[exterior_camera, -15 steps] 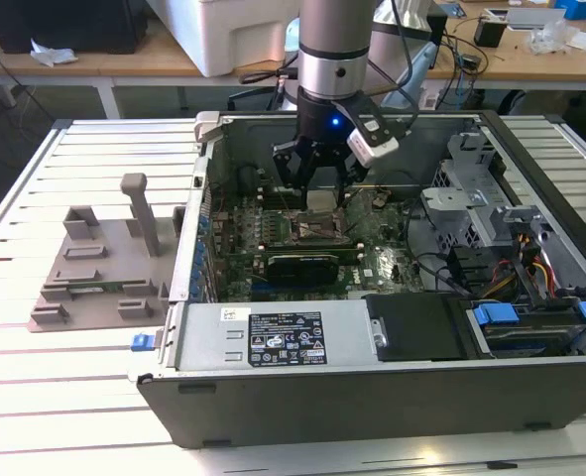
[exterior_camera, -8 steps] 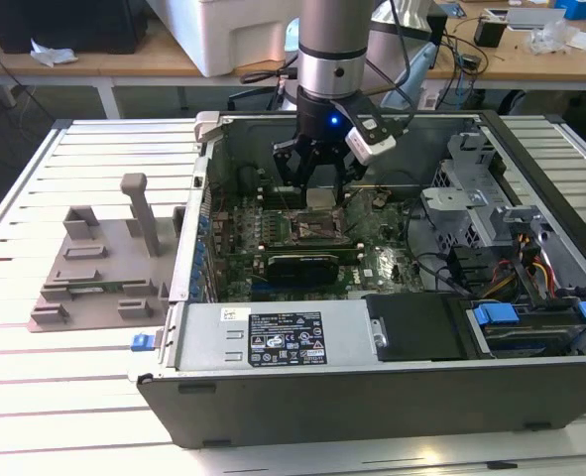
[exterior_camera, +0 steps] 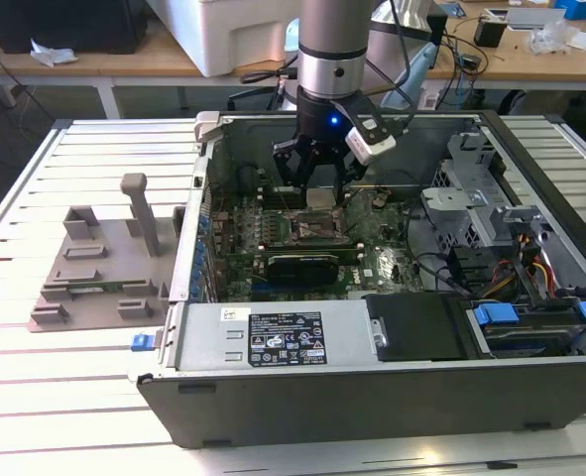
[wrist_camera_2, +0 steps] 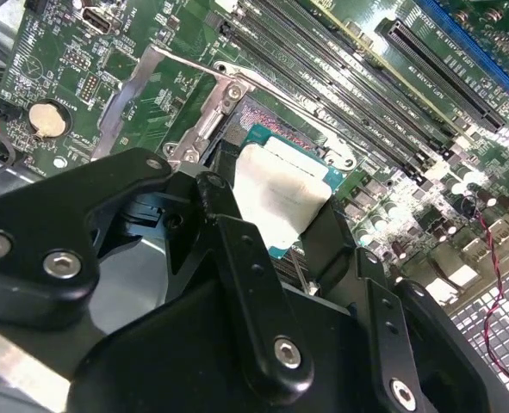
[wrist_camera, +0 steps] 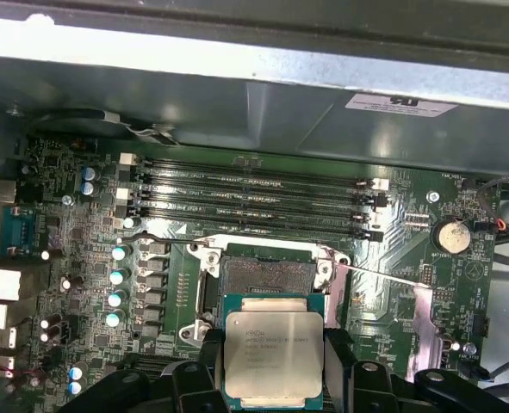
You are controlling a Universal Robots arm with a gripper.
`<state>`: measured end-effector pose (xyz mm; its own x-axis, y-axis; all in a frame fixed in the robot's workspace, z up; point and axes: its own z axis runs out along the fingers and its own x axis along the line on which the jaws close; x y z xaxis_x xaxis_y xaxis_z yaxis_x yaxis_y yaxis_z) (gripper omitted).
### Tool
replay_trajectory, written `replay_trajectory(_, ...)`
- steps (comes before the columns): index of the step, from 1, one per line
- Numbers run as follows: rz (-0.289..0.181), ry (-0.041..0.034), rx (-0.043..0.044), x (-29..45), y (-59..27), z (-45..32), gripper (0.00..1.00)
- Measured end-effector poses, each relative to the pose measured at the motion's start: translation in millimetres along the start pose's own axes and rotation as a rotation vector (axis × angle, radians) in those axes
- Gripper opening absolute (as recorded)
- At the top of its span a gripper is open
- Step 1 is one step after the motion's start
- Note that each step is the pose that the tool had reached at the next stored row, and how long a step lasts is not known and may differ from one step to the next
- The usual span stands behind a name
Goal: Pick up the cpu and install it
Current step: 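Pick up the cpu and move it towards the insertion slot, then place the cpu into insertion slot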
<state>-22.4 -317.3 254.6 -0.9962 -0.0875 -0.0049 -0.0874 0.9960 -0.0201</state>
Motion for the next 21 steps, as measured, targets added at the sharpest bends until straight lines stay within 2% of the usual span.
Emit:
replay_trajectory(3,0.001,0.0,0.0001,0.0,0.0,0.0,0.55)
replay_trajectory(5,0.026,0.0005,0.0002,0.0,0.0,0.0,0.55)
replay_trajectory(7,0.092,0.0019,0.0017,0.0,0.0,0.1,0.55)
replay_trajectory(11,0.178,0.0038,0.0028,0.0,0.0,0.1,0.55)
replay_trajectory(14,0.282,0.006,0.0041,0.0,0.0,0.2,0.55)
replay_trajectory(16,0.308,0.0065,0.0043,0.0,0.0,0.2,0.55)
replay_trajectory(21,0.407,0.0087,0.005,0.0,0.0,0.3,0.55)
